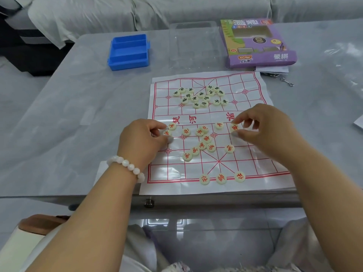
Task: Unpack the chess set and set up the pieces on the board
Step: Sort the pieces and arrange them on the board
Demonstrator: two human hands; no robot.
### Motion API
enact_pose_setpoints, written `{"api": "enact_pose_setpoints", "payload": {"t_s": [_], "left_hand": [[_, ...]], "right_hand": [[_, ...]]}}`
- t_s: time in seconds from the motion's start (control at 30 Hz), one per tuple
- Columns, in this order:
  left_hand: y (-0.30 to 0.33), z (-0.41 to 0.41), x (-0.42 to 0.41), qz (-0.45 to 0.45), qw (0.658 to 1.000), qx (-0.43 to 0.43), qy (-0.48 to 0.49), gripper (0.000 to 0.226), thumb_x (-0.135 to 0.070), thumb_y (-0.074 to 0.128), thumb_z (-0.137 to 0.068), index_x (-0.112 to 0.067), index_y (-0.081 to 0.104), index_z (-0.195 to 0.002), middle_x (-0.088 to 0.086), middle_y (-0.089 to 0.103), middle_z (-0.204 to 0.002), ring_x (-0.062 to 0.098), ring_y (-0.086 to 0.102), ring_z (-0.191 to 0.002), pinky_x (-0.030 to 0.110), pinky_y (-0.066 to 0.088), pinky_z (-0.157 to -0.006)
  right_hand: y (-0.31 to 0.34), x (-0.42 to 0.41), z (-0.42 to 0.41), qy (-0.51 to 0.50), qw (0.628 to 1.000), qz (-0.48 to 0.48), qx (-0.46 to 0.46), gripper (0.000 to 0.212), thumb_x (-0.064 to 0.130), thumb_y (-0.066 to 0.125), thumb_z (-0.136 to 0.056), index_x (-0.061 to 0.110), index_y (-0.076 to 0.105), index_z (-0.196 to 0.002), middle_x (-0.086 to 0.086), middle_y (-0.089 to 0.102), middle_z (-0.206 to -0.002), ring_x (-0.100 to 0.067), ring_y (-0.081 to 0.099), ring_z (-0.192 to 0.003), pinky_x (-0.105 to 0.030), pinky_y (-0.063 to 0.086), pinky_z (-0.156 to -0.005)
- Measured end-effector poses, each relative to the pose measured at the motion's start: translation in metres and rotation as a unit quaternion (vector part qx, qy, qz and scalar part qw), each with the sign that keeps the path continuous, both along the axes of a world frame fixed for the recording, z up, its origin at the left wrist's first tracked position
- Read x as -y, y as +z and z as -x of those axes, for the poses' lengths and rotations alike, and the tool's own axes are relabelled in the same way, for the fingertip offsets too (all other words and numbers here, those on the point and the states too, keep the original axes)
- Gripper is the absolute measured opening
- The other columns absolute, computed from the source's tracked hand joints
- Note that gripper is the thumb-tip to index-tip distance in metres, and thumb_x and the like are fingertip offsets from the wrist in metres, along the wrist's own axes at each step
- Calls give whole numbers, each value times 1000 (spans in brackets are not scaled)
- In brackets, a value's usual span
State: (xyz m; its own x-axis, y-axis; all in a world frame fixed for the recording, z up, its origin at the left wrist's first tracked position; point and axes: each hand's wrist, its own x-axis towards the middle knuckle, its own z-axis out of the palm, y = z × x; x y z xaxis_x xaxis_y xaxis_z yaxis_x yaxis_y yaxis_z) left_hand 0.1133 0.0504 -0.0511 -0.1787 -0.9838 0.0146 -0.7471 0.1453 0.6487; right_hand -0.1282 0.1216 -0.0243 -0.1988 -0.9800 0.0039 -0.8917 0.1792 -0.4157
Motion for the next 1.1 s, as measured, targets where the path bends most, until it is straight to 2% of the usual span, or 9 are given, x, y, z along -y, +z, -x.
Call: {"api": "enact_pose_setpoints", "payload": {"t_s": [0.13, 0.27, 0.37, 0.57, 0.7, 0.9, 1.03, 1.1], "left_hand": [[5, 7, -7, 39, 999, -2, -37, 22, -34, 73, -77, -26, 72, -98, -14, 55, -76, 2, 46, -62, 12, 32, -59], [9, 14, -18, 28, 994, 4, -104, 18, -33, 73, -76, -26, 74, -93, -15, 59, -77, 3, 48, -63, 12, 34, -59], [9, 15, -22, 31, 992, 9, -125, 18, -33, 72, -76, -26, 75, -92, -15, 61, -77, 4, 49, -62, 12, 34, -58], [10, 19, -27, 45, 990, 17, -129, 19, -35, 71, -77, -26, 75, -94, -15, 61, -77, 5, 49, -62, 12, 34, -58], [9, 19, -30, 49, 992, 13, -114, 20, -33, 72, -77, -24, 75, -94, -17, 60, -75, 6, 49, -62, 12, 36, -59], [7, 19, -30, 38, 994, 21, -103, 22, -33, 71, -78, -23, 74, -97, -23, 55, -75, 3, 49, -65, 9, 34, -59], [5, 24, -30, 42, 993, 27, -107, 26, -37, 70, -78, -24, 73, -100, -19, 54, -76, 3, 49, -68, 12, 38, -62], [4, 29, -30, 46, 993, 33, -107, 30, -42, 71, -76, -25, 73, -100, -19, 53, -77, 3, 46, -69, 21, 44, -68]], "right_hand": [[3, -23, 8, 1, 999, -9, 34, 21, 33, 71, -79, 31, 65, -99, 18, 50, -79, -7, 48, -69, -14, 34, -57], [3, -49, 13, 41, 995, -63, 60, 17, 32, 72, -77, 37, 62, -90, 15, 55, -82, -10, 52, -74, -13, 38, -59], [0, -66, 19, 71, 991, -87, 72, 17, 30, 74, -77, 39, 65, -89, 14, 58, -83, -6, 53, -77, -16, 42, -62], [-4, -72, 19, 98, 989, -103, 46, 19, 34, 74, -77, 42, 61, -89, 19, 56, -84, -3, 53, -78, -9, 39, -59], [-5, -73, 22, 97, 990, -101, 22, 20, 35, 74, -76, 39, 64, -93, 17, 57, -86, -3, 53, -80, -10, 39, -61], [-6, -77, 25, 88, 988, -105, 65, 26, 30, 76, -75, 39, 62, -95, 16, 61, -90, -7, 57, -84, -13, 45, -68], [0, -76, 26, 94, 988, -101, 75, 33, 32, 76, -74, 46, 54, -94, 16, 61, -87, -6, 57, -83, -18, 46, -71], [1, -75, 26, 95, 989, -91, 75, 34, 33, 76, -73, 47, 53, -93, 17, 60, -88, -5, 56, -84, -20, 47, -75]]}}
